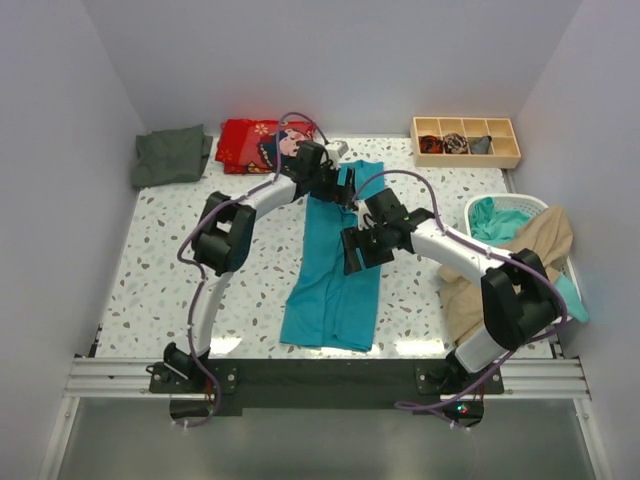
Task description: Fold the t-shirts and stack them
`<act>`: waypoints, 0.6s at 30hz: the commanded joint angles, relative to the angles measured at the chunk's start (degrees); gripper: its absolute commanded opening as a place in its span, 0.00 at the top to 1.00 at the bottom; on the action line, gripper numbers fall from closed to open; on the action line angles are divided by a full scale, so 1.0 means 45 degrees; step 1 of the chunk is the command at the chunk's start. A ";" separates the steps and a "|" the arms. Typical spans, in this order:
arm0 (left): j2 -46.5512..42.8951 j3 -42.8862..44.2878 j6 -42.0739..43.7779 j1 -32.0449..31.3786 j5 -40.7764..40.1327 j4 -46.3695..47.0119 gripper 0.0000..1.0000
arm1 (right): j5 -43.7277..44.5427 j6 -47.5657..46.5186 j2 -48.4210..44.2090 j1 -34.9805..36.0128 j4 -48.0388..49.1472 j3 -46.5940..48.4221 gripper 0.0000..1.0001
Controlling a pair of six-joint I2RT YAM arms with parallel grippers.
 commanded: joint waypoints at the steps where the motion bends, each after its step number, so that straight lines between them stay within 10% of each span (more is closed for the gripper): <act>1: 0.0600 0.1185 0.0820 0.0350 0.0210 -0.0011 0.00 | -0.1477 0.0741 -0.0423 0.0565 0.0959 -0.0948 0.30; 18: 0.2223 0.3179 0.1114 0.0682 0.1419 -0.0052 0.00 | -0.0075 0.1268 -0.1399 0.1250 -0.0251 -0.3431 0.30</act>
